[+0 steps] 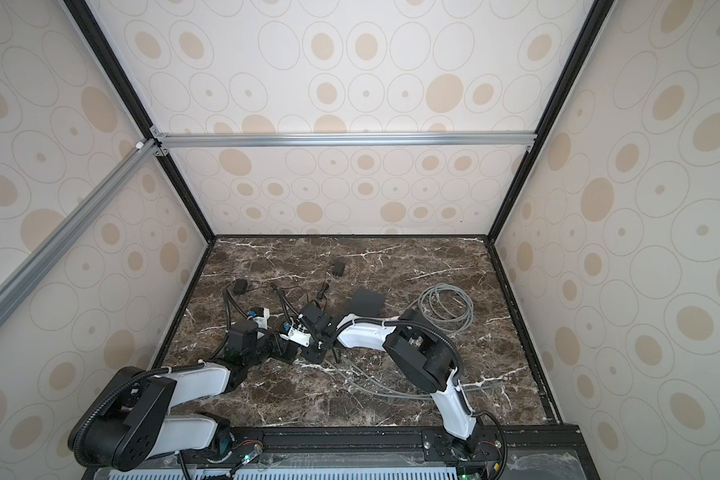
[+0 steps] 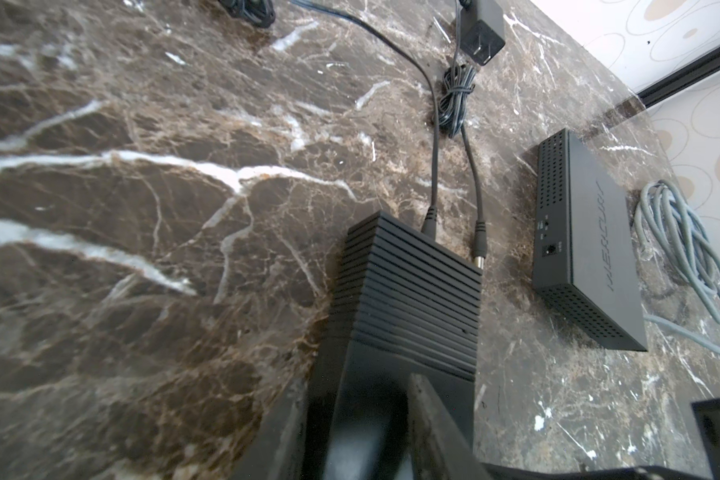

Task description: Insert the plug into the switch port

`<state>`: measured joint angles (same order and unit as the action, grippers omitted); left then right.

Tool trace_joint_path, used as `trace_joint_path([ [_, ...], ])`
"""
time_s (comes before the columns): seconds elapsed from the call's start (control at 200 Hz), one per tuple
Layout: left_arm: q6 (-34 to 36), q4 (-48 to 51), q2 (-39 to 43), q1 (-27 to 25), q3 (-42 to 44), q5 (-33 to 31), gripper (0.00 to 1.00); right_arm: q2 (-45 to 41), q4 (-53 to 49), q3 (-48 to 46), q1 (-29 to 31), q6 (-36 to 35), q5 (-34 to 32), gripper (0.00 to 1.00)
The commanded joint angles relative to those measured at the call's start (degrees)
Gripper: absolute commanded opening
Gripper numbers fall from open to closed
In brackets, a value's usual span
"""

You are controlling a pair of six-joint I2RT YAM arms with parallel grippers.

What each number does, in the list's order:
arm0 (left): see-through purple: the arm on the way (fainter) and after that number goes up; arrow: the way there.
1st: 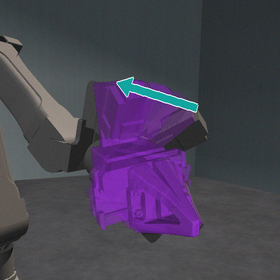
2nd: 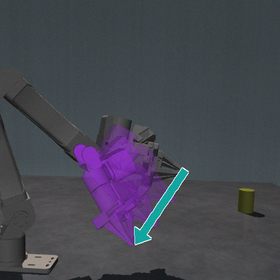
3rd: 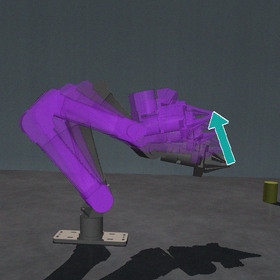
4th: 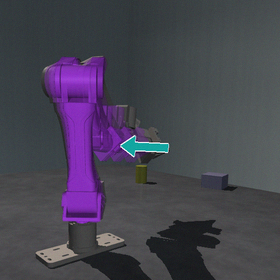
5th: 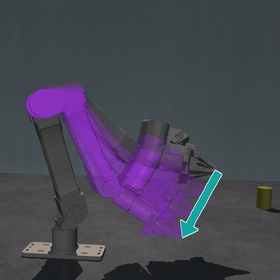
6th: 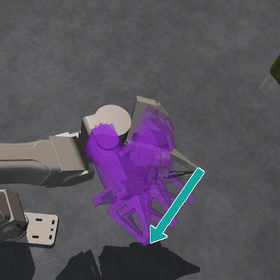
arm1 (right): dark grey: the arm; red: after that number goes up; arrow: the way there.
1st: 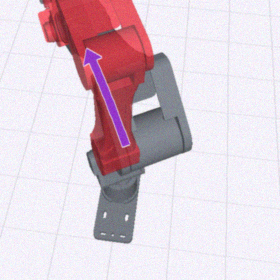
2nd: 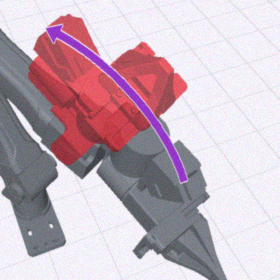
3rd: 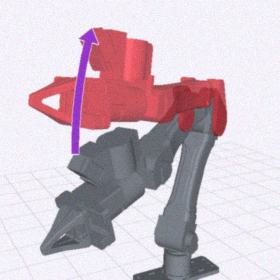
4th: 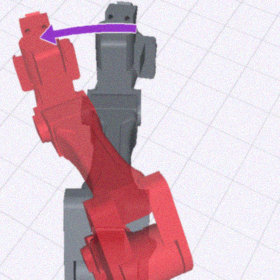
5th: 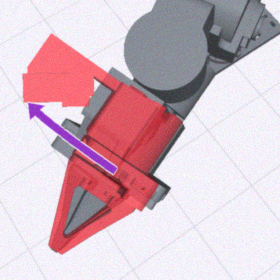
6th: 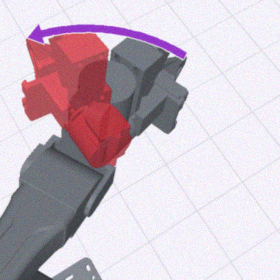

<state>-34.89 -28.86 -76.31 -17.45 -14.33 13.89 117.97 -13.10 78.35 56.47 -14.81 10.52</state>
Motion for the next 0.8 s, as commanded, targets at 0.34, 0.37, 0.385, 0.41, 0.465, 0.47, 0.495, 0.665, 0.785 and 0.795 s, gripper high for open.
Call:
trace_joint_path([
  [0.34, 0.53, 13.32, -6.69, -6.25, -1.82, 10.79, 0.38, -7.13, 26.09, -2.40, 1.37, 0.32, 2.81, 0.00],
  [0.37, 0.58, 13.11, -7.20, -6.43, -1.99, 11.11, 0.38, -6.75, 26.15, -2.06, 1.29, 0.01, 2.94, 0.00],
  [0.385, 0.55, 13.13, -7.45, -6.53, -2.06, 11.25, 0.38, -6.52, 26.12, -1.77, 1.31, -0.11, 3.12, 0.00],
  [0.41, 0.53, 13.13, -7.91, -6.75, -2.23, 11.38, 0.38, -6.10, 25.97, -1.24, 1.15, -0.28, 3.32, 0.00],
  [0.465, 0.49, 13.11, -8.35, -7.21, -2.36, 11.42, 0.37, -5.12, 25.85, -0.22, 0.80, -0.48, 4.11, 0.00],
  [0.47, 0.46, 13.12, -8.34, -7.27, -2.32, 11.42, 0.37, -5.03, 25.85, -0.08, 0.78, -0.48, 4.18, 0.00],
  [0.495, 0.37, 13.06, -8.41, -7.50, -2.29, 11.42, 0.36, -4.67, 25.85, 0.32, 0.66, -0.48, 4.39, 0.00],
  [0.665, -0.86, 11.41, -8.35, -9.18, -1.41, 11.25, 0.37, -2.88, 26.20, 3.35, 0.01, -0.48, 5.60, 0.00],
  [0.785, -1.55, 10.52, -8.33, -10.20, -1.14, 11.48, 0.36, -1.78, 25.87, 5.76, -0.05, -0.47, 6.55, 0.00],
  [0.795, -1.57, 10.48, -8.33, -10.29, -1.14, 11.50, 0.36, -1.74, 25.86, 5.85, -0.09, -0.48, 6.67, 0.00],
])
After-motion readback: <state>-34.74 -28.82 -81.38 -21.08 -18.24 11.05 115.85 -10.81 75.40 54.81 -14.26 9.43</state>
